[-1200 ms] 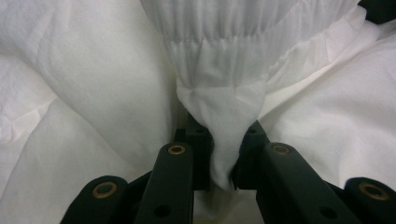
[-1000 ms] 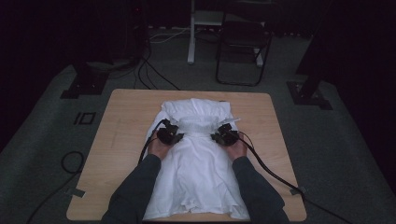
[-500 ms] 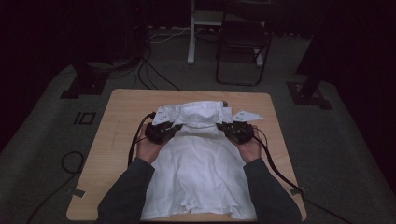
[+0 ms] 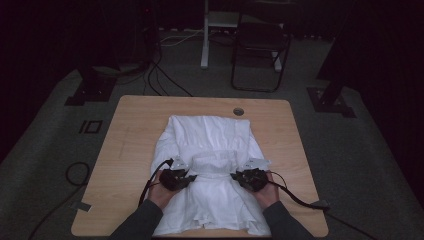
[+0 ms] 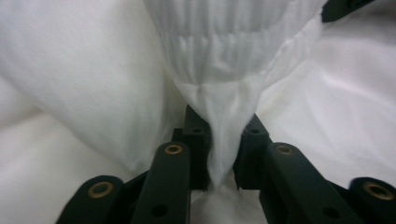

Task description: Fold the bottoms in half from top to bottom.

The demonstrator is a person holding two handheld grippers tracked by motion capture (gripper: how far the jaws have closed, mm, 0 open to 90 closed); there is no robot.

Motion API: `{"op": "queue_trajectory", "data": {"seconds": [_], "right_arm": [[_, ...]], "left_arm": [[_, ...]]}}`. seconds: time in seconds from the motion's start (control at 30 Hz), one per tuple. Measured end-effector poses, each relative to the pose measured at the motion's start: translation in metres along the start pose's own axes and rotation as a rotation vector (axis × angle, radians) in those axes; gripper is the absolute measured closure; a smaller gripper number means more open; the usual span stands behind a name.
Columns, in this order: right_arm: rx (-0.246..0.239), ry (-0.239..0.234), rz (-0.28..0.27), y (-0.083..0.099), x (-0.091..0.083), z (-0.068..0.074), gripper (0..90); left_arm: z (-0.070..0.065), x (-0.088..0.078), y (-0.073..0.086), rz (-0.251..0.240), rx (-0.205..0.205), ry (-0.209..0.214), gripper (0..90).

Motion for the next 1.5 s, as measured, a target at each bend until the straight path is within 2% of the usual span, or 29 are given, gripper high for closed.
{"op": "queue_trajectory", "data": {"seconds": [0.07,0.13,0.17,0.23,0.3,0.37,0.43,0.47,0.5,0.57,0.63,0.77,0.8,0.9,1.0,1.07,1.2,1.27,1.3,1.33,1.43,1.5], "right_arm": [[0.018,-0.004,0.006,0.001,0.001,0.000,78.4],[0.031,-0.017,0.003,-0.003,-0.004,0.000,66.7],[0.028,-0.021,-0.001,-0.005,-0.007,0.000,60.6],[0.024,-0.019,-0.013,-0.009,-0.015,0.000,54.2],[0.018,-0.032,-0.042,-0.015,-0.025,0.001,50.2],[0.032,-0.030,-0.084,-0.023,-0.037,-0.003,49.5],[0.059,-0.019,-0.109,-0.030,-0.044,-0.010,55.5],[0.070,-0.010,-0.114,-0.032,-0.046,-0.014,61.7],[0.086,-0.004,-0.118,-0.035,-0.047,-0.019,71.8],[0.118,0.029,-0.108,-0.038,-0.045,-0.029,83.4],[0.148,0.075,-0.081,-0.038,-0.034,-0.043,88.4],[0.187,0.102,-0.025,-0.033,-0.008,-0.057,89.1],[0.207,0.091,-0.011,-0.031,0.000,-0.058,89.0],[0.206,0.064,-0.004,-0.029,0.013,-0.056,88.4],[0.201,0.016,-0.004,-0.027,0.019,-0.051,87.2],[0.201,-0.027,-0.018,-0.026,0.016,-0.044,86.2],[0.137,-0.114,-0.046,-0.024,0.001,-0.020,84.2],[0.096,-0.171,-0.059,-0.021,-0.008,-0.005,82.9],[0.072,-0.201,-0.066,-0.019,-0.013,0.002,81.9],[0.052,-0.217,-0.073,-0.018,-0.017,0.006,80.9],[0.055,-0.200,-0.091,-0.022,-0.022,0.007,78.6],[0.073,-0.192,-0.106,-0.027,-0.021,0.005,76.3]], "left_arm": [[0.000,-0.002,-0.003,0.006,-0.013,0.001,71.0],[-0.002,-0.009,-0.008,-0.007,-0.021,0.003,63.2],[-0.003,-0.013,-0.010,-0.021,-0.024,0.006,59.8],[-0.005,-0.024,-0.019,-0.064,-0.030,0.017,56.7],[-0.003,-0.038,-0.029,-0.113,-0.034,0.013,54.5],[0.002,-0.045,-0.037,-0.146,-0.047,0.007,54.3],[0.011,-0.050,-0.044,-0.164,-0.056,-0.014,58.0],[0.016,-0.050,-0.048,-0.172,-0.063,-0.027,64.0],[0.021,-0.049,-0.051,-0.173,-0.068,-0.033,74.2],[0.026,-0.041,-0.053,-0.154,-0.068,-0.038,87.7],[0.030,-0.028,-0.054,-0.117,-0.070,-0.052,89.4],[0.035,0.001,-0.049,-0.055,-0.080,-0.053,89.7],[0.036,0.006,-0.047,-0.045,-0.084,-0.050,89.7],[0.037,0.015,-0.041,-0.031,-0.092,-0.045,89.7],[0.035,0.015,-0.036,-0.031,-0.093,-0.036,89.4],[0.032,0.013,-0.034,-0.037,-0.094,-0.024,88.5],[0.012,0.001,-0.028,-0.059,-0.084,0.036,86.7],[-0.004,-0.008,-0.024,-0.069,-0.062,0.102,86.0],[-0.009,-0.011,-0.023,-0.075,-0.036,0.112,84.7],[-0.012,-0.014,-0.023,-0.077,-0.028,0.116,83.2],[-0.014,-0.017,-0.029,-0.097,-0.023,0.107,80.6],[-0.017,-0.014,-0.030,-0.092,-0.021,0.115,79.5]]}}
Point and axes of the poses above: each handheld gripper's, and its own axes: x roughly forward along the jaws, y roughly out of its underside, z roughly to its left, the point moved 10 cm from there along x, roughly forward along the jaws, and after that the axes turned 5 degrees about -z, right-handed, at the moved point
